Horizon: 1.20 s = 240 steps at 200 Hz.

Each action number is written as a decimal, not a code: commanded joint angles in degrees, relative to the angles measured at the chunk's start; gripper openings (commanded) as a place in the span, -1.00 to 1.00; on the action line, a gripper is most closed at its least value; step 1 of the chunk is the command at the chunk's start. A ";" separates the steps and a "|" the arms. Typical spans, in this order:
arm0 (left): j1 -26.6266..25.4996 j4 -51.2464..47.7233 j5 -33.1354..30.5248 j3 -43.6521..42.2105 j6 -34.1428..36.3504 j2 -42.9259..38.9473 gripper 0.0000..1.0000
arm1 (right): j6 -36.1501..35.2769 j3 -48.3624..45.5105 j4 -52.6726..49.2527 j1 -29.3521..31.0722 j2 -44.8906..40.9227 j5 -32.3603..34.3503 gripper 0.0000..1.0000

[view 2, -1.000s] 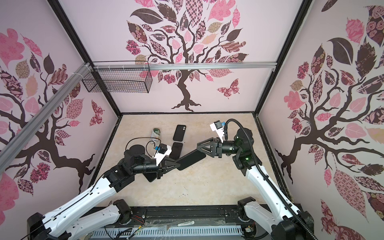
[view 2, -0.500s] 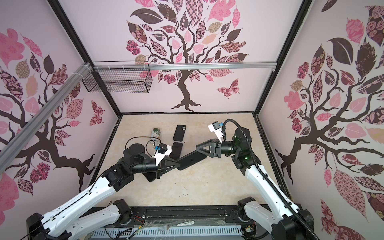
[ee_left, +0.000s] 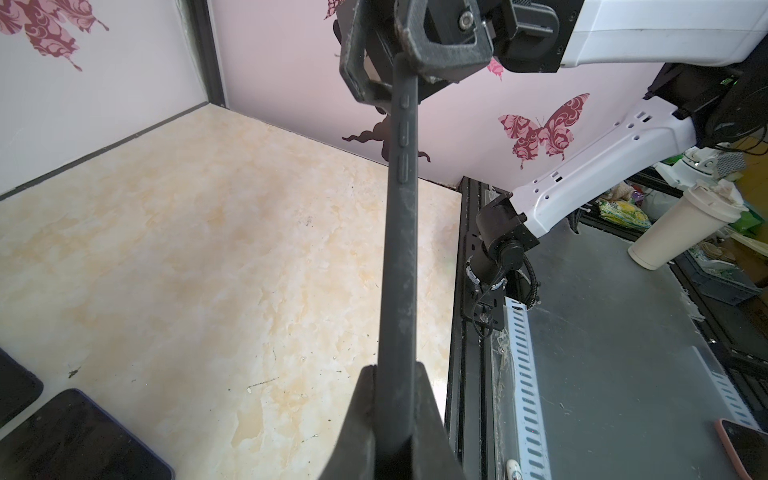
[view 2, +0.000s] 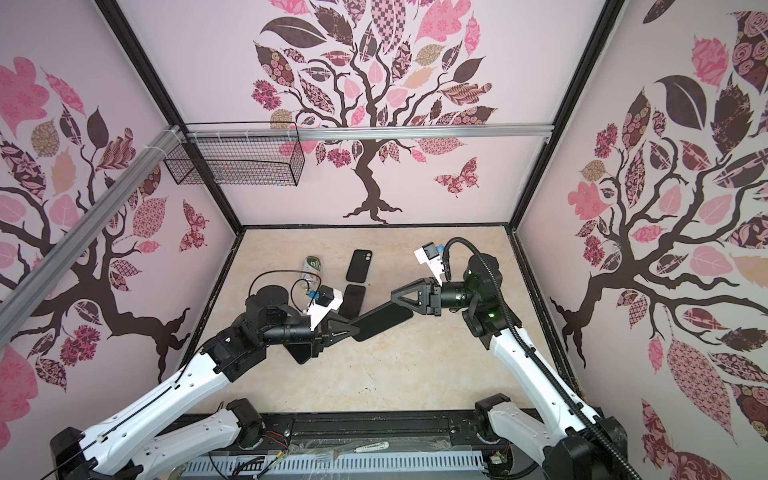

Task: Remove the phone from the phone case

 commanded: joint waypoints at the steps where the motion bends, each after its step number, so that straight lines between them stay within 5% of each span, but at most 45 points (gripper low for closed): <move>1: -0.15 6.54 1.46 5.45 0.94 -0.76 -1.00 | 0.33 2.25 -2.01 1.42 0.92 -0.27 -0.51; 59: -0.25 2.94 1.12 10.68 4.83 1.39 -1.00 | 4.41 2.54 -1.19 1.73 3.07 -1.16 -0.63; 198: -3.27 -6.06 -15.66 19.77 26.22 1.34 -1.00 | 7.80 2.23 -5.38 1.75 6.29 0.62 -0.60; 240: -6.88 -6.59 -15.27 21.17 27.33 1.28 -1.00 | 14.87 0.47 4.52 1.73 8.29 2.47 -0.62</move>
